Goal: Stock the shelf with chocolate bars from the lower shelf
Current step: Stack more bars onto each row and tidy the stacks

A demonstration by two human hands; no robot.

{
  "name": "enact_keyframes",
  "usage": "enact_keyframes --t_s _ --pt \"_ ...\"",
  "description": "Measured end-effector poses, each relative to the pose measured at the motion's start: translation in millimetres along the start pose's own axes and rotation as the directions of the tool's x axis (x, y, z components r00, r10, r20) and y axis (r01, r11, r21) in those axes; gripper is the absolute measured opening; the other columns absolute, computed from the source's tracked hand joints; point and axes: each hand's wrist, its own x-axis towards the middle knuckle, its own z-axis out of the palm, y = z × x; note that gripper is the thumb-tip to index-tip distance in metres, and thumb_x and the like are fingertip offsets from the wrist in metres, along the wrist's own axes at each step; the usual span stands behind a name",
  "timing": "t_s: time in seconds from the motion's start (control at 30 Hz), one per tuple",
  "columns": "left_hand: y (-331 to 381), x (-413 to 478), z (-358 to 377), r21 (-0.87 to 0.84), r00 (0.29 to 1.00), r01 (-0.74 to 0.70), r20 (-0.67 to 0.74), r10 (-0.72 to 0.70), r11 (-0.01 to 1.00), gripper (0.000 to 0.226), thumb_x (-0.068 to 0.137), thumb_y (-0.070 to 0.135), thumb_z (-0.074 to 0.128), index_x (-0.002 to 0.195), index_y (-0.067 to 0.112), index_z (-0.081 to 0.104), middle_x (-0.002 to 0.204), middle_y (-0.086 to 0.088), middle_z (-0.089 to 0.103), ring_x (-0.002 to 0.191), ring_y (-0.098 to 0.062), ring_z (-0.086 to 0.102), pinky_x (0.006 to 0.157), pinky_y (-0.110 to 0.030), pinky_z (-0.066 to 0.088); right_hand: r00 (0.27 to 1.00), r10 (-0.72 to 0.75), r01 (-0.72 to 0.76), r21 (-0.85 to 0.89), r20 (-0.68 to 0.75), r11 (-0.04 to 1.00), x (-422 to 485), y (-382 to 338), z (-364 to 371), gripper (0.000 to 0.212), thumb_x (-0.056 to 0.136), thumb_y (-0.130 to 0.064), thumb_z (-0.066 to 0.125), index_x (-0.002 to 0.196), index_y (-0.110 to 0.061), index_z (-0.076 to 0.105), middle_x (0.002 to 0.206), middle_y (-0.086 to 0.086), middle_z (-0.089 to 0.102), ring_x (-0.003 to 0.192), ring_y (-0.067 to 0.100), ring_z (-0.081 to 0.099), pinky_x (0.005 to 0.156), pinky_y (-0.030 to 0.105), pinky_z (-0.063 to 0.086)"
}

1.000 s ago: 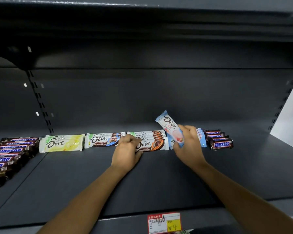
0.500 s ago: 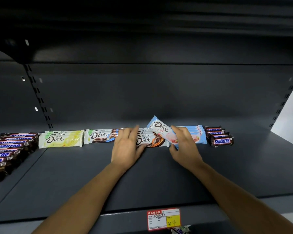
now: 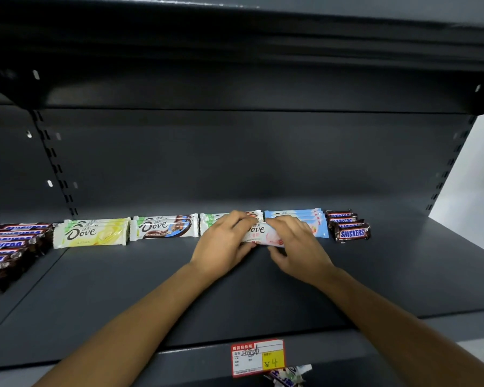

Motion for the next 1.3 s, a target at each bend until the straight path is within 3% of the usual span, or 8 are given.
enact_keyframes --t_s 0.17,0.27,0.4,0.53,0.77,0.9,1.03,1.3 --pt "29 13 10 0.042 0.999 0.037 0.021 -0.038 0.998 0.043 0.072 0.023 0.075 0.113 0.017 0.061 0.107 0.000 0.060 0.092 -0.022 0.062 0.065 -0.035 0.056 0.998 0.037 -0.040 -0.062 -0.041 0.997 -8 14 -6 0.046 0.072 -0.027 0.068 0.115 -0.013 0.058 0.104 0.004 0.061 0.095 0.026 0.061 0.082 0.041 0.047" --pt "41 17 15 0.051 0.989 0.139 0.039 -0.141 0.989 0.047 0.080 0.026 0.067 0.124 0.020 0.054 0.120 0.002 0.053 0.106 -0.020 0.054 0.079 -0.033 0.050 0.992 0.121 -0.126 -0.125 -0.045 0.984 -13 30 -10 0.047 0.068 -0.019 0.076 0.112 -0.013 0.061 0.104 0.005 0.060 0.096 0.027 0.058 0.083 0.041 0.044" --pt "46 14 17 -0.036 0.959 0.283 0.023 -0.283 0.958 0.045 0.084 0.023 0.060 0.128 0.018 0.050 0.125 0.001 0.048 0.115 -0.019 0.048 0.090 -0.031 0.044 0.936 0.353 -0.350 -0.127 -0.001 0.928 -14 49 -11 0.045 0.077 -0.008 0.066 0.121 -0.013 0.058 0.116 0.007 0.058 0.112 0.029 0.048 0.101 0.043 0.029" --pt "44 5 19 -0.039 0.956 0.293 -0.007 -0.293 0.955 0.038 0.082 0.016 0.061 0.120 0.015 0.055 0.121 -0.001 0.053 0.112 -0.022 0.051 0.089 -0.029 0.043 0.891 0.442 -0.422 -0.169 0.105 0.890 -13 56 -7 0.052 0.082 -0.006 0.057 0.131 -0.023 0.050 0.128 0.000 0.051 0.123 0.022 0.037 0.111 0.048 0.016" --pt "38 0 21 -0.063 0.942 0.334 -0.021 -0.335 0.941 0.032 0.082 0.014 0.058 0.114 0.015 0.058 0.110 -0.001 0.057 0.102 -0.022 0.053 0.085 -0.033 0.047 0.877 0.459 -0.451 -0.084 0.145 0.888 -8 49 4 0.056 0.084 -0.004 0.055 0.136 -0.021 0.045 0.133 0.000 0.045 0.126 0.020 0.031 0.109 0.048 0.021" --pt "37 0 20 -0.079 0.930 0.364 -0.027 -0.367 0.928 0.033 0.082 0.010 0.059 0.114 0.014 0.059 0.110 -0.002 0.058 0.104 -0.021 0.052 0.084 -0.023 0.039 0.889 0.440 -0.440 -0.031 0.128 0.898 -9 50 7 0.059 0.077 0.002 0.053 0.131 -0.020 0.052 0.129 0.000 0.047 0.126 0.019 0.032 0.106 0.041 0.020" --pt "37 0 20 -0.083 0.922 0.382 -0.023 -0.385 0.920 0.032 0.083 0.010 0.059 0.115 0.014 0.059 0.110 -0.001 0.058 0.104 -0.019 0.052 0.083 -0.017 0.034 0.887 0.440 -0.442 -0.016 0.143 0.897 -10 49 6 0.055 0.077 -0.004 0.057 0.129 -0.020 0.054 0.127 0.000 0.048 0.124 0.018 0.033 0.106 0.037 0.019" --pt "35 -3 20 -0.068 0.924 0.380 -0.003 -0.381 0.922 0.031 0.083 0.010 0.058 0.113 0.015 0.059 0.108 -0.001 0.058 0.102 -0.020 0.051 0.082 -0.021 0.037 0.899 0.417 -0.413 -0.057 0.129 0.909 -10 50 9 0.046 0.084 -0.018 0.062 0.129 -0.022 0.054 0.124 -0.001 0.049 0.123 0.019 0.036 0.111 0.048 0.014"
